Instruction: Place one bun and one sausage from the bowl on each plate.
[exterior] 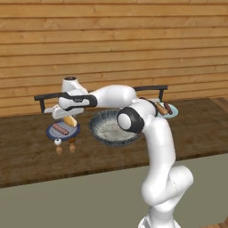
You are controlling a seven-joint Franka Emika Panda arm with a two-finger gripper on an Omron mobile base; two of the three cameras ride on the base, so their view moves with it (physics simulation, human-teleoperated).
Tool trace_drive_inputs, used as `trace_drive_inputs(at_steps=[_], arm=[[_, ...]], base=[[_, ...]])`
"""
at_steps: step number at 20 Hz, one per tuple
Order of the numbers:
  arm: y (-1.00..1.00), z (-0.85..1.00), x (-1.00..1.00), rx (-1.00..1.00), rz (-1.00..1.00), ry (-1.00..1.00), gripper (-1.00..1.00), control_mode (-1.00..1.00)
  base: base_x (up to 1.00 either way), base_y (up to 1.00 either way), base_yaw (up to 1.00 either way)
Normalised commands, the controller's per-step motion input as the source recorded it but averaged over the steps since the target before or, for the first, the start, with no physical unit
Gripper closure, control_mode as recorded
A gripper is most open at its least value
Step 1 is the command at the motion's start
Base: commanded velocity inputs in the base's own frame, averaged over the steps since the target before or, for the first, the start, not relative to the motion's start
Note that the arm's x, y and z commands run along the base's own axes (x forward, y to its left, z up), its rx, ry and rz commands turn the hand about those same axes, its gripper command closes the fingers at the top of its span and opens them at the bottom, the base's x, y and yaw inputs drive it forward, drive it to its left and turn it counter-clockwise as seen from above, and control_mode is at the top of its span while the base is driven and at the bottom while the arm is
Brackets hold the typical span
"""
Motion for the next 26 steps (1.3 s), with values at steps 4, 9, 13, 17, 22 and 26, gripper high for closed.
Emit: trace_drive_inputs(at_steps=[4, 9, 13, 17, 22, 26], arm=[[0.00, -0.32, 0.16, 0.00, 0.00, 0.00, 1.00, -1.00], [0.04, -0.26, 0.14, 0.00, 0.00, -0.03, 1.00, -1.00], [0.00, -0.30, 0.18, 0.00, 0.00, -0.07, 1.00, -1.00], [0.02, -0.22, 0.22, 0.00, 0.00, -0.08, 1.00, -1.00], [0.15, -0.09, 0.30, 0.00, 0.00, -0.04, 1.00, -1.00], [0.13, 0.06, 0.24, 0.00, 0.00, 0.00, 1.00, -1.00]], base=[[0.00, 0.00, 0.00], [0.00, 0.00, 0.00], [0.00, 0.00, 0.00], [0.00, 0.00, 0.00], [0.00, 0.00, 0.00], [0.00, 0.00, 0.00]])
